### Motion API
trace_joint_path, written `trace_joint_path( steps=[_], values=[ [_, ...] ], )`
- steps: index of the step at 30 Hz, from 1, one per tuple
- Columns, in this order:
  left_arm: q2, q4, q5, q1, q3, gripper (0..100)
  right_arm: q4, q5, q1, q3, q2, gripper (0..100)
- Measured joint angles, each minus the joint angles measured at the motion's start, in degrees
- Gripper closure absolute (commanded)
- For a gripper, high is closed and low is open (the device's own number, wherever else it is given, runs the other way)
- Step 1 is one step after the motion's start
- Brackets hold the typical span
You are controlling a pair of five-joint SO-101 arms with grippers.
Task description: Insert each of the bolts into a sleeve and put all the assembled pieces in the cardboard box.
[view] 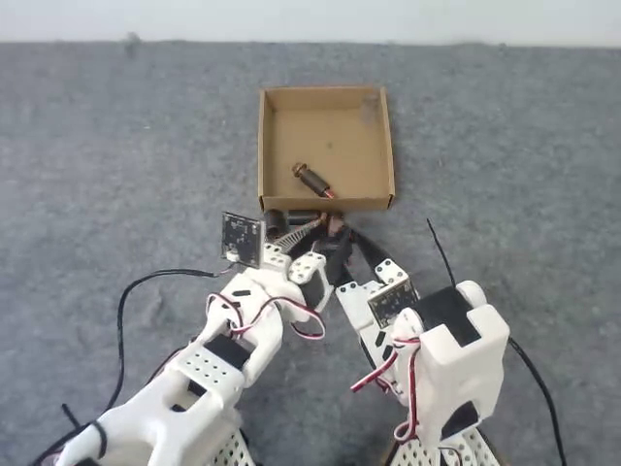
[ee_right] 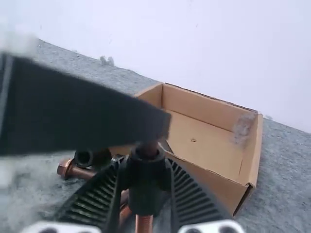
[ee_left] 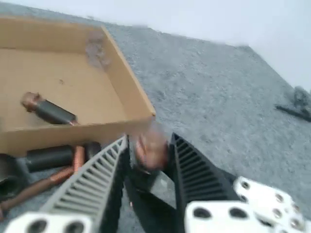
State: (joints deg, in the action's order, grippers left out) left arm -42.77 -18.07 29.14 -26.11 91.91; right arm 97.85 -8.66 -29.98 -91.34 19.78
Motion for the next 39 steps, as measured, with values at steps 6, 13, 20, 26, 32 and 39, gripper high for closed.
trace_joint_path(
  steps=[6, 13, 20, 26, 32, 39],
  values=[
    [0.0, 0.0, 0.0, 1.23, 0.0, 88, 0.0, -0.09, 0.09, 0.0, -0.18, 99.2],
    [0.0, 0.0, 0.0, 1.23, 0.0, 88, 0.0, -0.09, 0.35, 0.0, -0.18, 99.2],
    [-9.32, 0.0, 0.09, 1.67, 2.37, 88, 0.0, -0.09, 0.35, 0.0, -0.18, 99.2],
    [-25.93, 7.82, 0.26, 3.43, 4.66, 88, 0.0, 0.0, 0.35, 0.0, -0.18, 99.2],
    [-39.38, 25.85, 0.26, 7.82, 4.66, 88, 0.0, 0.0, 0.35, 0.0, -0.18, 99.2],
    [-51.87, 42.37, 0.26, 19.08, 5.19, 88, 0.0, 0.0, 2.11, 0.0, -0.18, 99.2]
  ],
)
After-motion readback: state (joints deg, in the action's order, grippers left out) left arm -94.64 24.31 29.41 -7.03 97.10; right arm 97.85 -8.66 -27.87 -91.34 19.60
